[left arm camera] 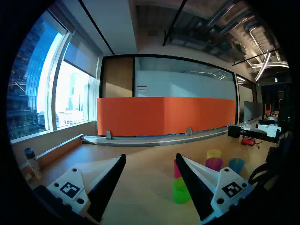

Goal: Pour water

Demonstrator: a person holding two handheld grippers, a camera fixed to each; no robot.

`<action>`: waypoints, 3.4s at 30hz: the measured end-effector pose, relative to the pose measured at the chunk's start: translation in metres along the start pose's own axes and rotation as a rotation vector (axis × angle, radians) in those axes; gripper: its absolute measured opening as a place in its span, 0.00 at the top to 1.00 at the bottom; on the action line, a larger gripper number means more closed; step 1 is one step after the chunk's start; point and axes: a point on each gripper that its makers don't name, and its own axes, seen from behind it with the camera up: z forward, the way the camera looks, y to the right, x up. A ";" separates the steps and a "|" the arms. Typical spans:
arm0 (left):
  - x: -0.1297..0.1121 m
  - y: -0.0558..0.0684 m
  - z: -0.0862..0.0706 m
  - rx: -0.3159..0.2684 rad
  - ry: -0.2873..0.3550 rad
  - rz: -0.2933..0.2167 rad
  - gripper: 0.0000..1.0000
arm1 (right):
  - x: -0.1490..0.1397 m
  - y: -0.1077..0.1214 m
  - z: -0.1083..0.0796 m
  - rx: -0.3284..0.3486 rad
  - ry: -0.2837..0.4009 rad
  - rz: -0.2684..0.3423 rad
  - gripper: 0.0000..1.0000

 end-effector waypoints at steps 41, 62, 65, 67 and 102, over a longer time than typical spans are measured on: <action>-0.046 -0.018 0.004 0.085 0.055 0.003 0.01 | -0.001 0.023 -0.018 -0.150 0.044 0.112 0.01; -0.070 -0.027 0.015 0.072 0.029 -0.007 0.01 | 0.013 0.004 -0.011 -0.130 0.048 0.078 0.01; -0.072 -0.027 0.016 0.070 0.021 -0.007 0.01 | 0.014 0.001 -0.011 -0.127 0.049 0.074 0.01; -0.074 -0.027 0.016 0.070 0.016 -0.008 0.01 | 0.014 0.001 -0.010 -0.126 0.049 0.072 0.01; -0.079 -0.031 0.019 0.082 -0.001 -0.005 0.01 | -0.001 0.003 -0.007 -0.109 0.049 0.055 0.01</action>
